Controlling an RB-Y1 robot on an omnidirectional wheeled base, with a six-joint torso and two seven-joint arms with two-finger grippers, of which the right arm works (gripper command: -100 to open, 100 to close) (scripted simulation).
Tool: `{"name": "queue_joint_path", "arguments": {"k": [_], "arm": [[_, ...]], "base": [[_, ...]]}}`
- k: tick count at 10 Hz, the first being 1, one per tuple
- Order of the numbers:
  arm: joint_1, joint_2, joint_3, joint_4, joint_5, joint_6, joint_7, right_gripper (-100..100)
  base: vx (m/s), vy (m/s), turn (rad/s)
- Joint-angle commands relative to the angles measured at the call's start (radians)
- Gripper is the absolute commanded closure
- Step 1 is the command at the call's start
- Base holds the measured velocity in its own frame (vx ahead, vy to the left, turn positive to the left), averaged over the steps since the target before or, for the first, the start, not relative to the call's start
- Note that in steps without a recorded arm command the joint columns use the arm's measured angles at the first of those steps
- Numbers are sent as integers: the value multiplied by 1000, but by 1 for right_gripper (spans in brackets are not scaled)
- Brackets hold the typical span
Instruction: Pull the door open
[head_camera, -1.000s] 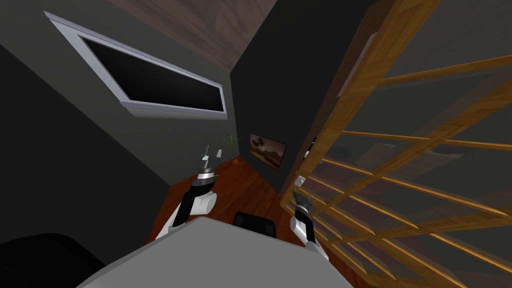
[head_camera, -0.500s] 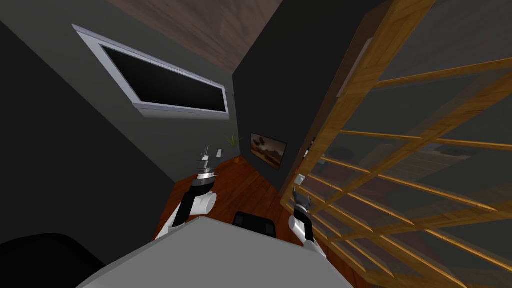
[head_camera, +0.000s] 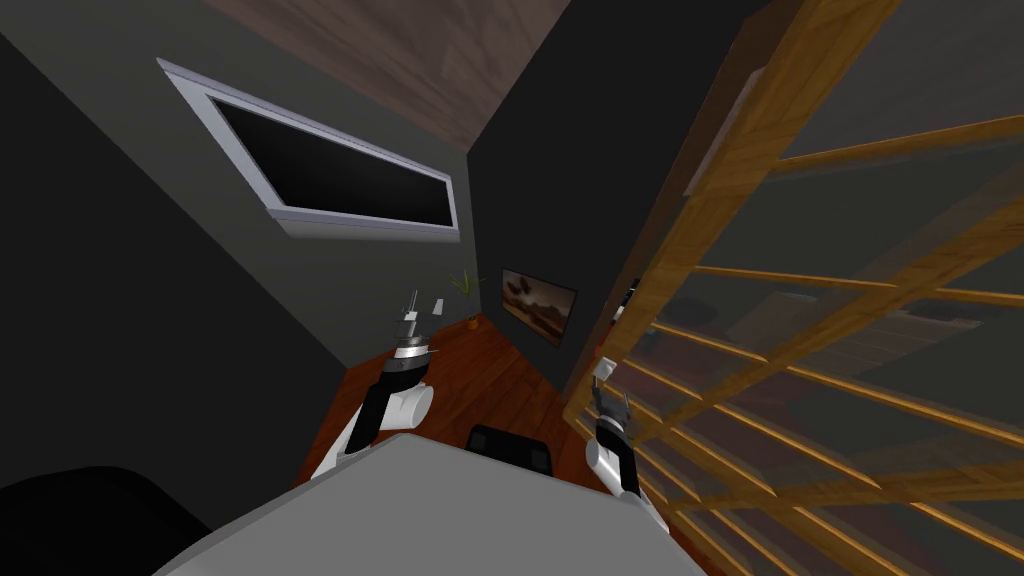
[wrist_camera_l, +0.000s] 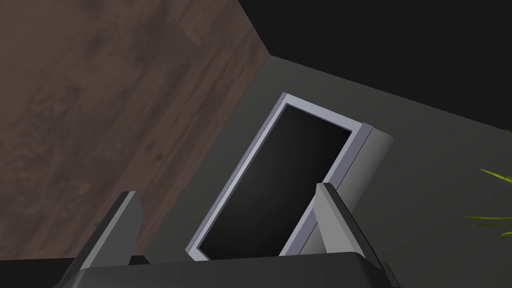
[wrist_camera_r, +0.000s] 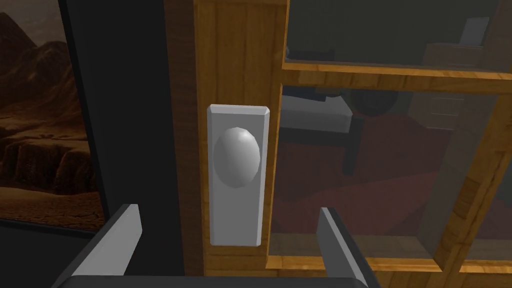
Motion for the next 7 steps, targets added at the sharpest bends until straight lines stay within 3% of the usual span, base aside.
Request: {"name": "queue_joint_path", "arguments": {"k": [1,3,4,5,6,7], "arm": [[10,-19,3,8,0,-8,-29,-100],[32,-58,8,19,-1,-15,-78,-100],[32,-58,8,19,-1,-15,-78,-100],[46,-84,11,25,-2,-20,-110,-100],[53,-97,12,29,-3,-22,-126,-100],[43,-87,11,32,-2,-22,-113,-100]], "base": [[191,-27,29],[165,-22,46],[123,-19,10],[142,-11,35],[194,-14,42],[85,-9,7]]}}
